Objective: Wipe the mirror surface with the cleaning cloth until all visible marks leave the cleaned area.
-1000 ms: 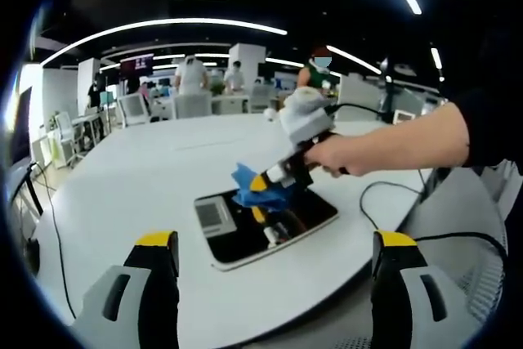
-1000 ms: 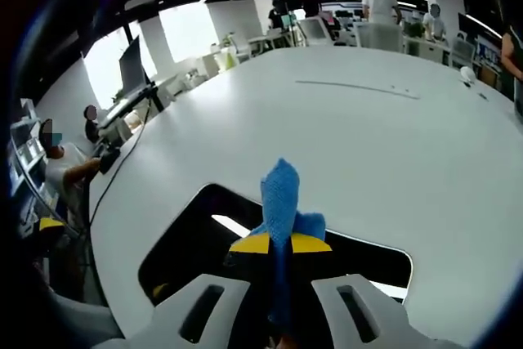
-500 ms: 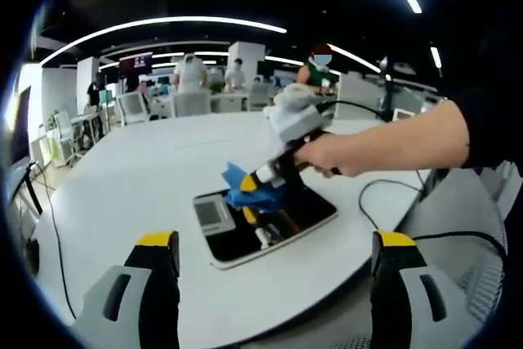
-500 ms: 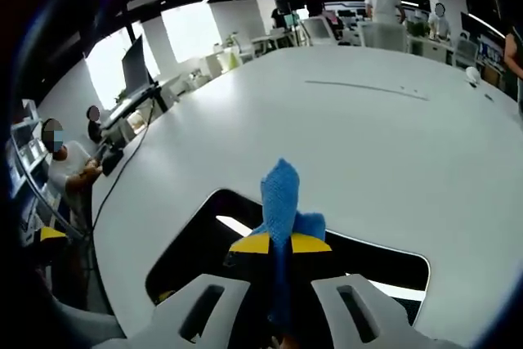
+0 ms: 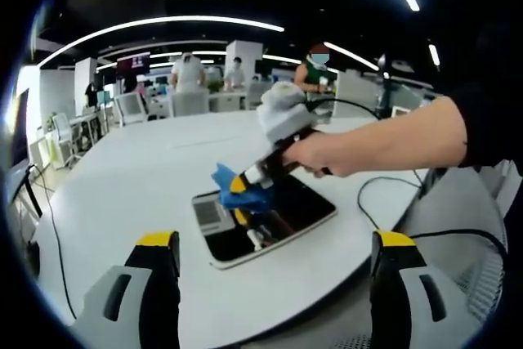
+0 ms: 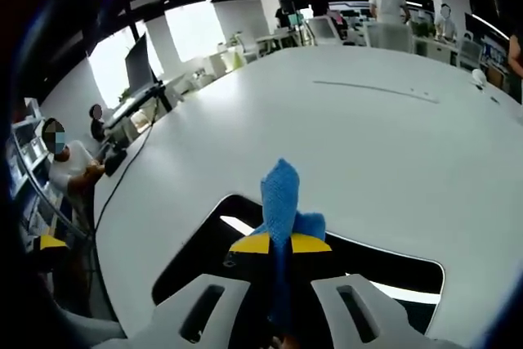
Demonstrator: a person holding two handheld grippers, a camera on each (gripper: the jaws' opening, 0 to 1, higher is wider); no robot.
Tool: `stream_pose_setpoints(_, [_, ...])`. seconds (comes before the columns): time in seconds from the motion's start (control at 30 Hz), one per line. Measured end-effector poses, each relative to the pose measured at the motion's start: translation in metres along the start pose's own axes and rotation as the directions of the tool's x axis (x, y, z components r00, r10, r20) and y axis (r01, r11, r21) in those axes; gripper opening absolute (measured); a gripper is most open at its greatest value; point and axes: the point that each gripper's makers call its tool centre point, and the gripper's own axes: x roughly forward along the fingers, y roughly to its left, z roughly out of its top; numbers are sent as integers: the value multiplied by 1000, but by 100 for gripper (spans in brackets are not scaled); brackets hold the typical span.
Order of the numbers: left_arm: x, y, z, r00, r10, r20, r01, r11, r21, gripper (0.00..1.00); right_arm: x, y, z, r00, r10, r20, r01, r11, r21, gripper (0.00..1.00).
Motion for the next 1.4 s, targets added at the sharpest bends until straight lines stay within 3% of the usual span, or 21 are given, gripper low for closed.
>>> stream_pose_setpoints(0.97, [-2,1,2,1000,8,12,-9,1000,16,99,23,47,9,998,62,-13,-63,997,-49,1])
stream_pose_setpoints(1.4, [-2,2,2,1000,8,19,-8,1000,5,99,29,55,11,997,77,-13,-78,995,-54,1])
